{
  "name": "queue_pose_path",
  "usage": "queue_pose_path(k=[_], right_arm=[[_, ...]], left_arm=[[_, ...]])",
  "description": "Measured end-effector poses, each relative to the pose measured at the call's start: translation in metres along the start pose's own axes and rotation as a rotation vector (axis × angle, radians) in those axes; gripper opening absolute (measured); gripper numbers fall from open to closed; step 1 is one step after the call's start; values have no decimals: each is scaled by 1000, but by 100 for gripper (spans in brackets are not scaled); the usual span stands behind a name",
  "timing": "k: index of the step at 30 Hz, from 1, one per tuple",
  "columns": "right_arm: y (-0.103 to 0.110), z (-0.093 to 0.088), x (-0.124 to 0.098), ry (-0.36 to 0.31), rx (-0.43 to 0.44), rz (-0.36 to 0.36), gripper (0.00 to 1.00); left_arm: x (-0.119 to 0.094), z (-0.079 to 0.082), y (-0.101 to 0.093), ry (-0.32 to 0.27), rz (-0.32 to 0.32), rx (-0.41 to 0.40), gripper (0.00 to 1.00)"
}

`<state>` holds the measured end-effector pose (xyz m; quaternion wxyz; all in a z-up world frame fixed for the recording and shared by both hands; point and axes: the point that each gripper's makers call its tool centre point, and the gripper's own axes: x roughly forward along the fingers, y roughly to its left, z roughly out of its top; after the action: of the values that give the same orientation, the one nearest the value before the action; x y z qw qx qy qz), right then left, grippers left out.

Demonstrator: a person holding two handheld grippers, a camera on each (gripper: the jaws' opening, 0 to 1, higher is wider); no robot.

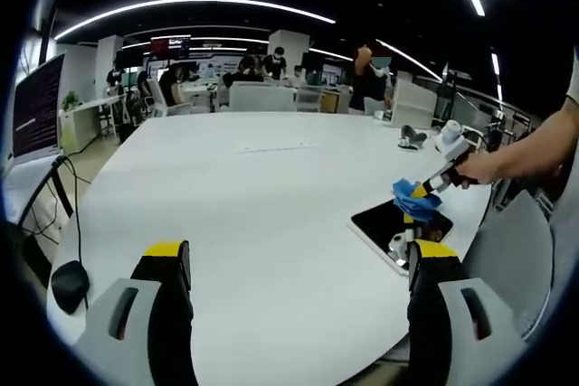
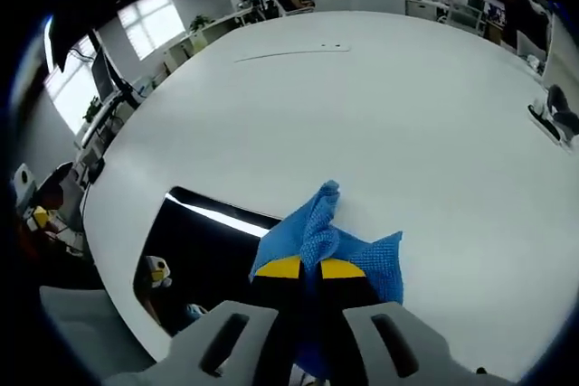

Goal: Wipe the mirror surface with the cleaning cloth until all visible marks leave the cleaned area.

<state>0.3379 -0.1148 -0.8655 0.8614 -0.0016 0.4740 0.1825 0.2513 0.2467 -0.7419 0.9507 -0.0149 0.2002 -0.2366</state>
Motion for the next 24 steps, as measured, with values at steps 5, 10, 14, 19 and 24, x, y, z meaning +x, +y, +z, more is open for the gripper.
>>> queue_pose_path(k=[5,10,14,19,24], right_arm=[[18,4,6,3,-16,21,0],[34,7,12,7,-28,42,0],[47,9,16,10,-36,57,0],[65,12,22,13,-50,79,0],[83,16,28,18,-68,98,0]], left_arm=[[-2,-1,3,3,3,-1,99],[-3,-2,4,10,4,1,99],[-3,-2,5,13,5,7,99],[-3,-3,5,13,6,5,99],[-3,-4,2,17,-1,10,99]])
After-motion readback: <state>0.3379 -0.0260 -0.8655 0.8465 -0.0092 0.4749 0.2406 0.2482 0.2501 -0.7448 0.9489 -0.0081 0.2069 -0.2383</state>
